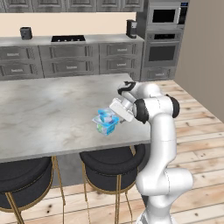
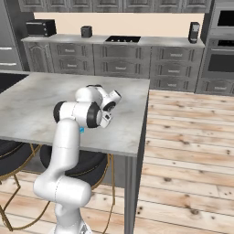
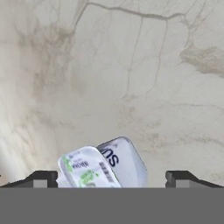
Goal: Stack the yogurt containers by placing the smaller containers on top of the larger containers.
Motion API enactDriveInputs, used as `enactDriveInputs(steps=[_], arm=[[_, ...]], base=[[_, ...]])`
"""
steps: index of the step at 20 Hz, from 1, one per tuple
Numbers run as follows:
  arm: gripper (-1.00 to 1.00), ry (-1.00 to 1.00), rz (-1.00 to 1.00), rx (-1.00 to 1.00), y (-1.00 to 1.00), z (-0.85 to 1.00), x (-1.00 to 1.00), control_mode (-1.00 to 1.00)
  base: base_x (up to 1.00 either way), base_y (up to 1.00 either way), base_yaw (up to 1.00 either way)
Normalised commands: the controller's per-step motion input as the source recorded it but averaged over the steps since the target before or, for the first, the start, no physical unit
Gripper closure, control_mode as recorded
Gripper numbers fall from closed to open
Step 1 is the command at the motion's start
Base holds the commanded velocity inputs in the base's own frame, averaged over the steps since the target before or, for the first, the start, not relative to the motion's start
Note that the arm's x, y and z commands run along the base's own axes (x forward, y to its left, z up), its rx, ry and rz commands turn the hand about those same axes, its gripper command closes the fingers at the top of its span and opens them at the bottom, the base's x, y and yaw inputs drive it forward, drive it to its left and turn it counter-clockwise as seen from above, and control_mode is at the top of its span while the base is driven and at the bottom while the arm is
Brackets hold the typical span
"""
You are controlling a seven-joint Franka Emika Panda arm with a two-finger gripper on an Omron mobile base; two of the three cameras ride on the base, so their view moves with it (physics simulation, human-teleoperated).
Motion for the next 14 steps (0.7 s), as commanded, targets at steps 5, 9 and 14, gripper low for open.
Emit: enactDriveInputs(steps=[5,9,14], arm=[[-1.0,0.03,0.0,0.0,0.1,-0.13,-0.1,-1.0],[-1.0,0.02,0.0,0.0,0.07,-0.13,0.0,-1.0],[1.0,0.0,0.0,0.0,0.02,-0.12,0.0,-1.0]], base=[[0.0,0.0,0.0],[0.0,0.0,0.0],[0.0,0.0,0.0]])
